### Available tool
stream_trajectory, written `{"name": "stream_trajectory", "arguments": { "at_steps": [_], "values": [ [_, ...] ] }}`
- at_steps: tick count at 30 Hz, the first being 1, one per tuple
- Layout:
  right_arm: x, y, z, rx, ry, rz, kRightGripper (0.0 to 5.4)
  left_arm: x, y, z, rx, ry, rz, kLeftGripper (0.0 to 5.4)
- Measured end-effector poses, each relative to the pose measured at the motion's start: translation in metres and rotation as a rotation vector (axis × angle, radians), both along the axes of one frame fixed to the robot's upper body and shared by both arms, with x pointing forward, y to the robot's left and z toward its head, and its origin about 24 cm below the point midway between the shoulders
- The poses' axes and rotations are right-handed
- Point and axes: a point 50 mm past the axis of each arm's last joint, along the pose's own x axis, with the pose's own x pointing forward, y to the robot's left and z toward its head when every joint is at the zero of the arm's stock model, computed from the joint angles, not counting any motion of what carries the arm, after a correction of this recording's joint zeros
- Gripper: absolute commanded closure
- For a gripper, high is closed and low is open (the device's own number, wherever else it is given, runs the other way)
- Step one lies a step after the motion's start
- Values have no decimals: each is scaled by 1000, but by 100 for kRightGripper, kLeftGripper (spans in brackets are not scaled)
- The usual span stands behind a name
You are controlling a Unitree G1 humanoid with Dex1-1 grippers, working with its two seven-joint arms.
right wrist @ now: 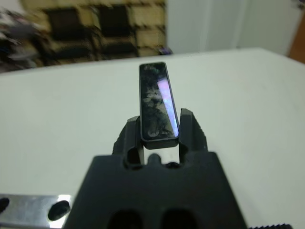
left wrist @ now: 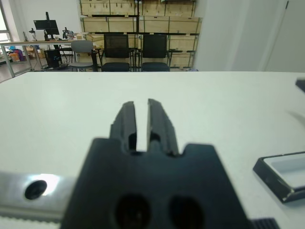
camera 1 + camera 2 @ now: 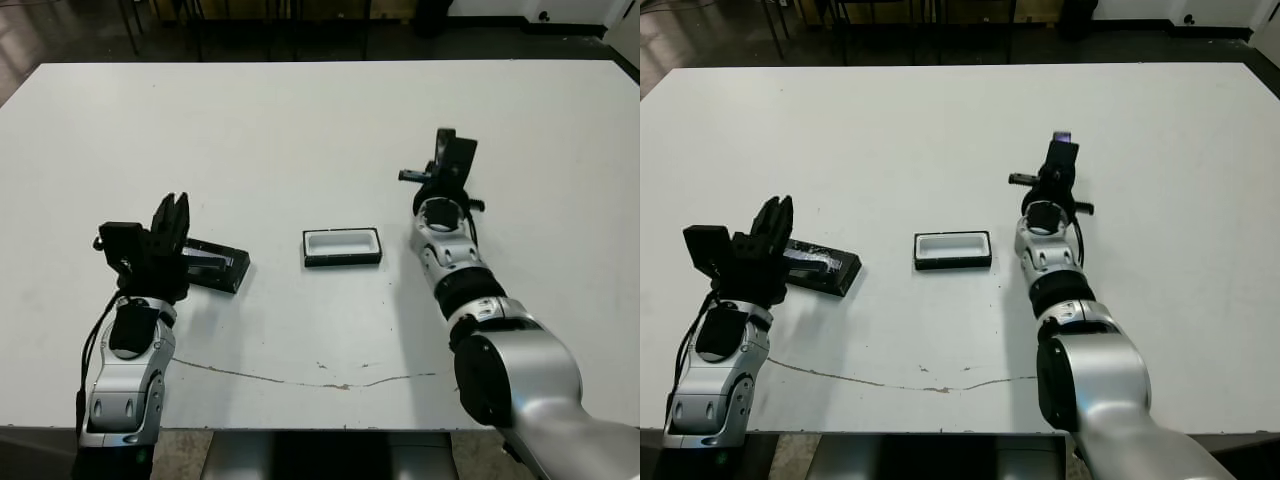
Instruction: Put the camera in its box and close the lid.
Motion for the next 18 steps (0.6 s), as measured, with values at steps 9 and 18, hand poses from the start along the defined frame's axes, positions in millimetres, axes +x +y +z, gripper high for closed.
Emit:
{"name": "stream_trajectory", "arguments": {
  "at_steps": [9, 18],
  "values": [
    [-20, -11, 22, 18, -76, 181, 497, 0, -2, 0, 1, -1, -5, 540],
    [-35, -25, 38, -49, -44, 552, 497, 0, -2, 1, 3, 1, 4, 540]
  ]
}}
